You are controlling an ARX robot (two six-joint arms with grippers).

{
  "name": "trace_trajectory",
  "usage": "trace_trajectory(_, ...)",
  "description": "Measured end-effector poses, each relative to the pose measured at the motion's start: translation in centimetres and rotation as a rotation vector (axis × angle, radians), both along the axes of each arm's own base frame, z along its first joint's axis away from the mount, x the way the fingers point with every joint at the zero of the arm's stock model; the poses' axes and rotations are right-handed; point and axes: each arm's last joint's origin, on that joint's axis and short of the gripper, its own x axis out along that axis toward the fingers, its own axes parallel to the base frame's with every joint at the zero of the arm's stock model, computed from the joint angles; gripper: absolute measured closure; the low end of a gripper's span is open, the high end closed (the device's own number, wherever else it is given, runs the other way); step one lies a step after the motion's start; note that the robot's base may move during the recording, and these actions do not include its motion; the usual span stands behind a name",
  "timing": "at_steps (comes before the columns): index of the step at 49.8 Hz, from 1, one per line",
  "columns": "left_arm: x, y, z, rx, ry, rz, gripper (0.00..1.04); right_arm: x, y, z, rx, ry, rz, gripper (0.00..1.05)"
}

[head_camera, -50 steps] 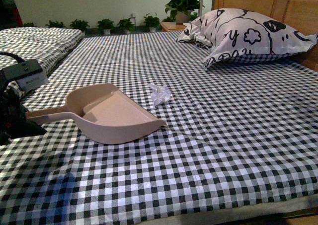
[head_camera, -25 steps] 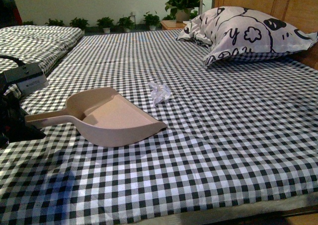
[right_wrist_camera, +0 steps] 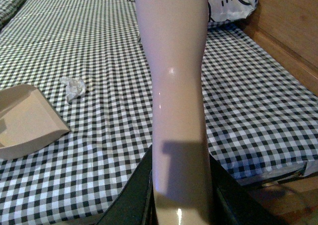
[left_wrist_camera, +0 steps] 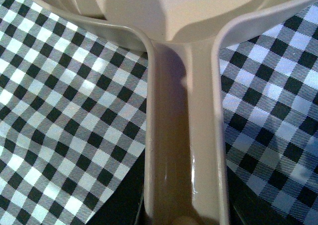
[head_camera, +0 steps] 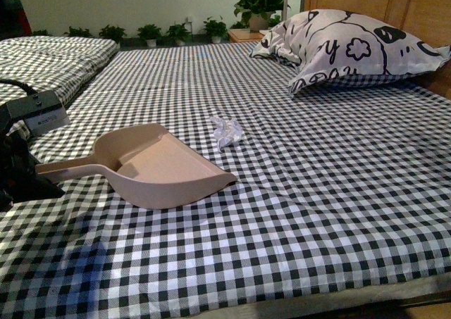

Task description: Clean up trash

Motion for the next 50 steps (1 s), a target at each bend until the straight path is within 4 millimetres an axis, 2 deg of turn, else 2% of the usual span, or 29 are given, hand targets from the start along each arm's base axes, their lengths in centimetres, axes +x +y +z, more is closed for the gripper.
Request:
trace_trajectory(22, 0.0, 0.0, 0.0, 0.002, 0.0, 0.0, 0.79, 0.0, 0.0, 0.0, 0.0, 0.0, 0.0, 0.84)
trace_trajectory(27, 0.0, 0.0, 0.0, 0.002, 0.0, 0.0, 0.79, 1.1, -0.4, -0.4, -0.077, 0.188, -0.098, 0.84)
trace_trajectory(33, 0.0, 0.0, 0.0, 0.003, -0.001, -0.001, 0.79, 5.9, -1.1, -0.6, -0.035, 0.276, -0.09, 0.84)
trace_trajectory(38, 0.0, 0.0, 0.0, 0.003, -0.001, -0.001, 0.79, 9.0, -1.0, -0.8, -0.037, 0.295, -0.069, 0.84)
trace_trajectory(50, 0.0, 0.0, 0.0, 0.003, -0.001, -0.001, 0.79, 20.1, 2.4, -2.7, -0.053, 0.392, 0.13, 0.84)
